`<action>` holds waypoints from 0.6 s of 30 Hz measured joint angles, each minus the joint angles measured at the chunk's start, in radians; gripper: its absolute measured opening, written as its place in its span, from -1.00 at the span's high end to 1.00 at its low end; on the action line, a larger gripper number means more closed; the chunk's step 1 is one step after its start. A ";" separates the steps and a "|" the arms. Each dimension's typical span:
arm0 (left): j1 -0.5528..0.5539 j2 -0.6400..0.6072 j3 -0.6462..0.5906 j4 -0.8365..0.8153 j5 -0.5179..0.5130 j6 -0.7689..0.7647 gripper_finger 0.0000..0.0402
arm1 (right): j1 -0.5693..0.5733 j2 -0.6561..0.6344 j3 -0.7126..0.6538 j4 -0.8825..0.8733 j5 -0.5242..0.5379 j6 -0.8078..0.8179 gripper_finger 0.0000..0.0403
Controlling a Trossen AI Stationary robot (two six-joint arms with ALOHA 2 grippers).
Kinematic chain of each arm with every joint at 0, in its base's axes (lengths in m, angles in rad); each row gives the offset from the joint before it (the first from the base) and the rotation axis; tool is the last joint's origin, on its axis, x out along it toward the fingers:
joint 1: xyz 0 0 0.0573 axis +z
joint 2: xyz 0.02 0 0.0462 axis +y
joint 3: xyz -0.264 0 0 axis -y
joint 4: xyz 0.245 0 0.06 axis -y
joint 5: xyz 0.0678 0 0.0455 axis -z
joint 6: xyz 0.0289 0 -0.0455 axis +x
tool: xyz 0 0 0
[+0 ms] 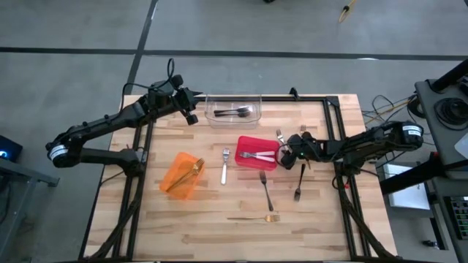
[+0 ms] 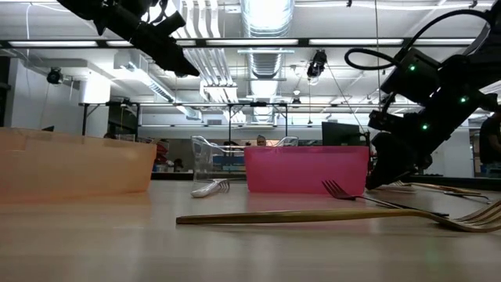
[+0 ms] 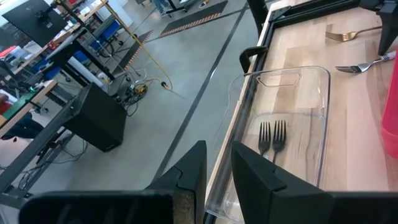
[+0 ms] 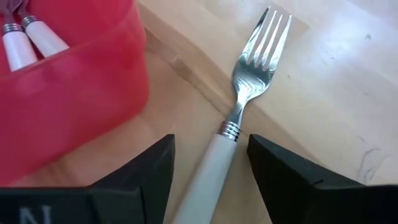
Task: Sort silverware by color (type)
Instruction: Put the white fork into the red bin
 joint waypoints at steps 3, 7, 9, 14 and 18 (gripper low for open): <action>0.000 0.000 0.000 0.000 0.000 0.000 0.72 | -0.001 -0.001 0.000 -0.002 0.008 0.006 0.12; 0.000 0.000 0.000 0.000 0.000 -0.005 0.72 | -0.002 -0.002 0.000 -0.007 0.017 0.017 0.30; 0.000 0.000 0.000 0.000 0.000 -0.006 0.72 | -0.002 -0.002 -0.001 -0.008 0.022 0.017 0.40; 0.000 0.000 0.000 0.000 0.000 -0.010 0.72 | -0.003 -0.002 -0.002 -0.012 0.029 0.042 0.65; 0.000 0.000 0.000 0.008 0.000 -0.050 0.72 | -0.003 -0.002 -0.002 -0.012 0.028 0.067 0.79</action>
